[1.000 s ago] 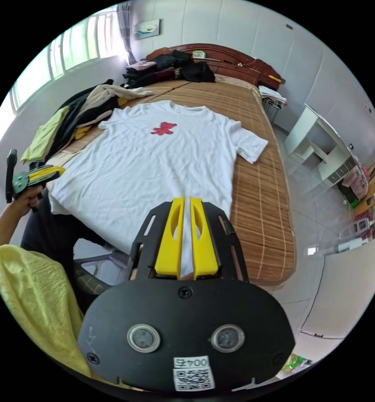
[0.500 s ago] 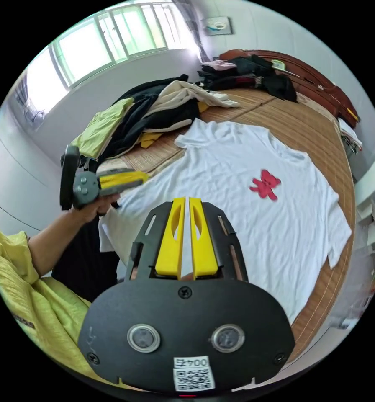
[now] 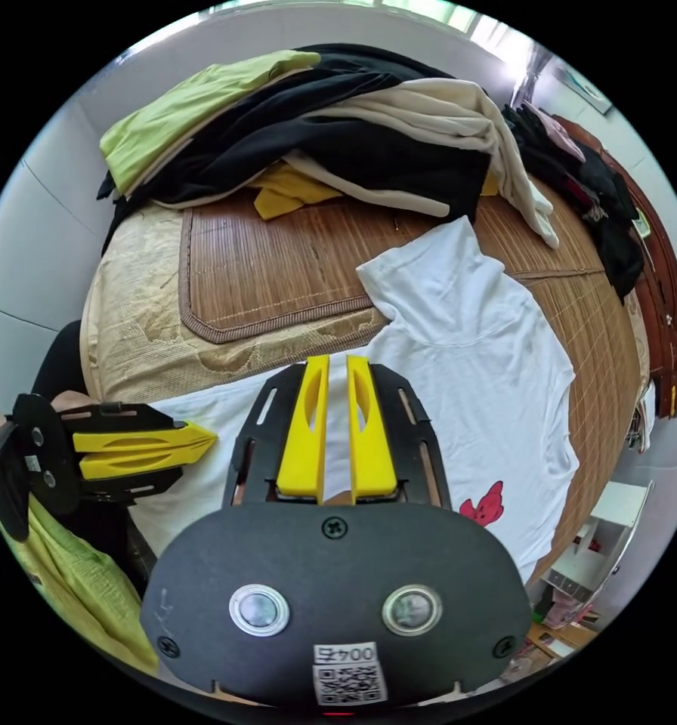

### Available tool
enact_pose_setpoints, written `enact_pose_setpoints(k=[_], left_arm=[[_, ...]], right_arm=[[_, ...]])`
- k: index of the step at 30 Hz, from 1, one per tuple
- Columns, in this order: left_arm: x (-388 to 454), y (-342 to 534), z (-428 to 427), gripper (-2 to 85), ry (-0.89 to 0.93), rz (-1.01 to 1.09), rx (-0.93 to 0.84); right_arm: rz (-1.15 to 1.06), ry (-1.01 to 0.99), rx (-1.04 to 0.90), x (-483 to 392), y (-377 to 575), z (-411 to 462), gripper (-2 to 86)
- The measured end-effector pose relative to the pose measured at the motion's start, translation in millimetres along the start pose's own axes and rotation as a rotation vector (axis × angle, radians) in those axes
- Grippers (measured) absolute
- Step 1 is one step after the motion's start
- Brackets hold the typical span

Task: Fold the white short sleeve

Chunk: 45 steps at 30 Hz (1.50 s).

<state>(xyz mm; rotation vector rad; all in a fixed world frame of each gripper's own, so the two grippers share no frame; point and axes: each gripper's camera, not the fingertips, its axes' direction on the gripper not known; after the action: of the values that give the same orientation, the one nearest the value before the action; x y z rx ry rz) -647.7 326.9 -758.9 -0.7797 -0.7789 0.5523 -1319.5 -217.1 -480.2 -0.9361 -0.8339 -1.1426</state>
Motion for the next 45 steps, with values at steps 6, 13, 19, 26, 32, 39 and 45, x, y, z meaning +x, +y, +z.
enact_pose_setpoints(k=[6,13,19,26,32,39,45], left_arm=[[-4.5,-4.2,-1.6,0.3,0.012,-0.005,0.002],[-8.1,-10.2,-3.7,0.3,0.022,-0.01,0.0],[-9.6,-15.1,-5.7,0.3,0.024,-0.012,0.004],[-12.6,-22.7,-8.0,0.3,0.031,-0.017,0.002],[-21.2,-27.6,-11.3,0.5,0.022,-0.081,-0.008],[-39.0,-26.4,-18.2,0.5,0.094,-0.169,0.0],[-41.4,-35.4,-37.0,0.2,0.038,-0.179,0.004]], right_arm=[[-0.049,0.038,-0.082,4.4,-28.8,-2.1,6.8],[-0.051,-0.006,-0.113,12.2,-53.2,-19.4,0.2],[-0.09,-0.016,-0.121,9.2,-71.2,-32.6,1.0],[-0.011,-0.12,-0.091,23.8,-27.7,-37.2,5.1],[0.026,-0.069,-0.05,-3.4,-7.5,-13.3,4.6],[0.168,-0.076,0.105,-3.2,69.2,-40.6,5.5],[0.367,-0.093,0.127,-13.4,224.9,-63.4,5.4]])
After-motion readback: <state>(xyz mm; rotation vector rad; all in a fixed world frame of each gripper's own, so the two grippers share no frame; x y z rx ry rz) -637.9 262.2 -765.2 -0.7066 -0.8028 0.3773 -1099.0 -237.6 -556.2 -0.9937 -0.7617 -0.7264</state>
